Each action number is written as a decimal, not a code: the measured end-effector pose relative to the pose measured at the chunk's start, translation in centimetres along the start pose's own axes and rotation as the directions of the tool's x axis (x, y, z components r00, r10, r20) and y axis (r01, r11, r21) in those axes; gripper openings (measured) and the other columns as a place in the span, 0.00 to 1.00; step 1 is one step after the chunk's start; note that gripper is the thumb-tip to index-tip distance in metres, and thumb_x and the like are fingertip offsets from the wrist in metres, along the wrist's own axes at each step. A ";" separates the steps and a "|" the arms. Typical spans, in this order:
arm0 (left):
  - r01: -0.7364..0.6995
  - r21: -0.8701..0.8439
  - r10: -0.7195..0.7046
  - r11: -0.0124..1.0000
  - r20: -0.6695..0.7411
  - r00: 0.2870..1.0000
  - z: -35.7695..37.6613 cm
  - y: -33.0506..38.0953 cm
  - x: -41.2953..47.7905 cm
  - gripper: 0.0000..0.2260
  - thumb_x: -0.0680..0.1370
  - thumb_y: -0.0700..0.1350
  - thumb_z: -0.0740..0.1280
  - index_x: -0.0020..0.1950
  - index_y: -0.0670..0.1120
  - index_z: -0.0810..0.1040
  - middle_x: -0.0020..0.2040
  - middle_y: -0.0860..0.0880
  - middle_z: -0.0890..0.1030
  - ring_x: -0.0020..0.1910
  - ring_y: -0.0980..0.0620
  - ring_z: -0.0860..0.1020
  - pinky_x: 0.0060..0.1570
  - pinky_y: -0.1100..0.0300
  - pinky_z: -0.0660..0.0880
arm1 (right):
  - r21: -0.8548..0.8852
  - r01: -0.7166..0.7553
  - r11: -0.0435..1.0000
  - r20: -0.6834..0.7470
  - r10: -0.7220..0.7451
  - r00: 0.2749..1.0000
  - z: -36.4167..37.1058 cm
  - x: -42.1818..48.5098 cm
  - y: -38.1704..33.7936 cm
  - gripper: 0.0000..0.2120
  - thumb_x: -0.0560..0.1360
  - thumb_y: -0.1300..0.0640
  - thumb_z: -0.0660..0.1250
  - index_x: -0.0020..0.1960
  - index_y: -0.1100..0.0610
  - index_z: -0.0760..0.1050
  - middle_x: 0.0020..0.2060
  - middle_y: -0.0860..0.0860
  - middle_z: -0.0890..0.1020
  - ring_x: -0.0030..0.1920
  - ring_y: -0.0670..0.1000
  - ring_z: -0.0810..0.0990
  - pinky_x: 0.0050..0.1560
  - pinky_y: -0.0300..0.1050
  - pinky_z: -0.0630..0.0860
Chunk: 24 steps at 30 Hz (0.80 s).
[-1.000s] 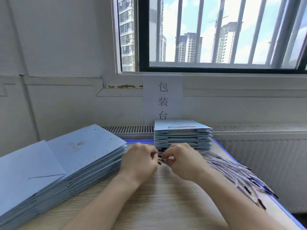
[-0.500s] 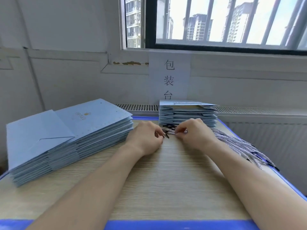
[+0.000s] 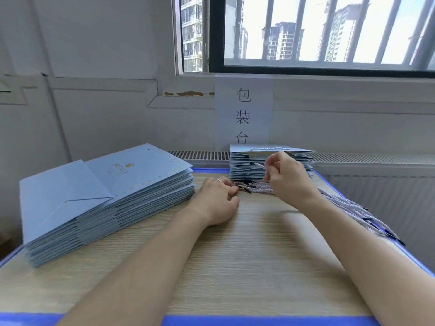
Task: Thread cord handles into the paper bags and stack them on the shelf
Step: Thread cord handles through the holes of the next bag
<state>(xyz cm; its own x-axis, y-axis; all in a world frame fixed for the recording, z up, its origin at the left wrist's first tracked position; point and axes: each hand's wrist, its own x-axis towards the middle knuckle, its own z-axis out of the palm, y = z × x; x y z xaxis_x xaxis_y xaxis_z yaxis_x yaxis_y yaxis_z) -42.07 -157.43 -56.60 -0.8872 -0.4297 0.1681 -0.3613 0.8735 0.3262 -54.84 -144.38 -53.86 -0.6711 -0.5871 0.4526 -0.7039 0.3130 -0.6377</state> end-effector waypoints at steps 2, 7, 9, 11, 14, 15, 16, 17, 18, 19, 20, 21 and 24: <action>-0.019 -0.008 0.019 1.000 0.016 1.000 -0.3 0.1 -0.2 0.22 0.82 0.50 0.58 0.76 0.51 0.67 0.77 0.55 0.65 0.75 0.48 0.59 0.74 0.47 0.60 | 0.098 0.015 0.995 -0.020 -0.013 1.000 -0.4 -0.1 -0.4 0.11 0.80 0.65 0.57 0.52 0.52 0.74 0.35 0.47 0.80 0.28 0.41 0.73 0.29 0.31 0.67; -0.152 -0.056 0.113 0.987 -0.434 0.894 -3.4 0.5 -1.5 0.10 0.79 0.46 0.65 0.57 0.50 0.84 0.60 0.56 0.80 0.59 0.52 0.77 0.60 0.51 0.73 | 0.101 0.017 0.995 0.056 -0.023 0.998 -0.6 -0.2 -0.5 0.15 0.79 0.65 0.58 0.40 0.54 0.78 0.20 0.44 0.71 0.20 0.43 0.64 0.23 0.34 0.59; -0.123 -0.006 0.088 0.992 -0.662 0.744 -5.3 0.5 -2.2 0.06 0.77 0.46 0.68 0.49 0.51 0.85 0.53 0.56 0.82 0.51 0.51 0.78 0.53 0.53 0.73 | 0.106 0.017 0.994 0.076 -0.025 0.997 -0.7 -0.3 -0.6 0.15 0.81 0.62 0.57 0.39 0.56 0.75 0.25 0.46 0.71 0.21 0.42 0.65 0.24 0.35 0.60; 0.117 0.053 -0.050 0.992 -0.676 0.735 -6.7 -0.2 -2.8 0.09 0.76 0.51 0.68 0.55 0.54 0.83 0.58 0.55 0.79 0.57 0.50 0.76 0.56 0.53 0.68 | 0.109 0.017 0.994 0.079 -0.026 0.997 -0.6 -0.4 -0.4 0.16 0.83 0.57 0.57 0.37 0.58 0.69 0.28 0.48 0.70 0.26 0.44 0.64 0.29 0.39 0.61; 0.506 0.199 -0.398 0.839 -0.409 0.821 -7.3 -1.7 -3.3 0.12 0.77 0.58 0.65 0.54 0.52 0.75 0.61 0.49 0.76 0.62 0.47 0.73 0.61 0.52 0.64 | 0.114 0.019 0.993 0.090 -0.030 0.996 0.0 -0.3 -0.2 0.15 0.84 0.54 0.58 0.39 0.58 0.70 0.30 0.48 0.73 0.29 0.46 0.66 0.31 0.41 0.63; 0.533 0.208 -0.443 0.820 -0.359 0.821 -7.2 -1.9 -3.4 0.11 0.77 0.57 0.65 0.51 0.51 0.72 0.59 0.48 0.77 0.61 0.46 0.74 0.60 0.52 0.64 | 0.113 0.022 0.993 0.094 -0.033 0.995 0.1 -0.4 -0.2 0.13 0.83 0.55 0.59 0.41 0.57 0.72 0.31 0.48 0.75 0.28 0.44 0.67 0.31 0.39 0.65; 0.533 0.202 -0.450 0.822 -0.342 0.825 -7.1 -1.9 -3.4 0.10 0.78 0.55 0.66 0.50 0.51 0.70 0.57 0.48 0.78 0.59 0.46 0.75 0.58 0.53 0.64 | 0.109 0.030 0.994 0.097 -0.040 0.994 0.1 -0.4 -0.3 0.11 0.83 0.56 0.60 0.42 0.55 0.74 0.31 0.47 0.78 0.26 0.42 0.69 0.30 0.35 0.65; 0.525 0.198 -0.443 0.828 -0.344 0.828 -7.1 -1.9 -3.4 0.08 0.78 0.52 0.67 0.50 0.51 0.71 0.56 0.49 0.78 0.57 0.47 0.75 0.55 0.54 0.65 | 0.103 0.044 0.994 0.099 -0.054 0.994 0.1 -0.5 -0.4 0.10 0.82 0.58 0.61 0.43 0.54 0.74 0.32 0.47 0.80 0.26 0.41 0.70 0.29 0.33 0.66; 0.520 0.199 -0.435 0.830 -0.352 0.829 -7.1 -1.7 -3.5 0.06 0.77 0.49 0.68 0.49 0.51 0.72 0.54 0.49 0.78 0.54 0.47 0.75 0.53 0.55 0.65 | 0.096 0.061 0.993 0.099 -0.070 0.993 0.2 -0.5 -0.4 0.09 0.82 0.59 0.62 0.43 0.53 0.75 0.32 0.48 0.81 0.26 0.40 0.71 0.30 0.32 0.67; 0.517 0.203 -0.427 0.831 -0.362 0.829 -7.1 -1.4 -3.7 0.05 0.77 0.48 0.68 0.48 0.51 0.73 0.52 0.49 0.77 0.51 0.47 0.75 0.50 0.56 0.65 | 0.093 0.073 0.993 0.096 -0.082 0.992 0.2 -0.5 -0.4 0.08 0.81 0.61 0.63 0.44 0.52 0.75 0.32 0.48 0.82 0.26 0.40 0.71 0.30 0.31 0.67; 0.513 0.220 -0.417 0.830 -0.367 0.832 -7.2 -1.1 -3.8 0.04 0.78 0.47 0.67 0.47 0.51 0.72 0.50 0.49 0.76 0.49 0.47 0.74 0.48 0.57 0.65 | 0.099 0.073 0.992 0.093 -0.082 0.992 0.2 -0.5 -0.4 0.08 0.81 0.62 0.63 0.45 0.52 0.76 0.32 0.47 0.83 0.27 0.42 0.72 0.31 0.32 0.68; 0.504 0.253 -0.400 0.826 -0.369 0.839 -7.3 -0.9 -4.1 0.04 0.78 0.46 0.67 0.47 0.51 0.72 0.48 0.49 0.75 0.47 0.47 0.74 0.48 0.57 0.65 | 0.115 0.067 0.991 0.092 -0.078 0.993 0.2 -0.5 -0.3 0.08 0.80 0.62 0.63 0.47 0.52 0.76 0.33 0.46 0.84 0.28 0.43 0.72 0.31 0.33 0.69; 0.450 0.341 -0.305 0.825 -0.400 0.864 -7.5 0.0 -4.3 0.05 0.79 0.42 0.63 0.48 0.53 0.73 0.50 0.50 0.78 0.52 0.48 0.78 0.56 0.56 0.64 | 0.161 0.067 0.985 0.080 -0.080 0.994 0.3 -0.3 0.1 0.09 0.80 0.64 0.63 0.52 0.52 0.79 0.33 0.45 0.84 0.26 0.44 0.70 0.30 0.33 0.68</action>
<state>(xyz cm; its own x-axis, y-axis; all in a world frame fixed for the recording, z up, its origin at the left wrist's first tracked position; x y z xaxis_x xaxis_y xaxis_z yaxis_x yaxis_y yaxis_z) -36.10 -157.27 -50.38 -0.5413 -0.7296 0.4179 -0.7953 0.6056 0.0273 -54.63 -144.39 -54.18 -0.5918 -0.6679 0.4514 -0.7005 0.1490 -0.6979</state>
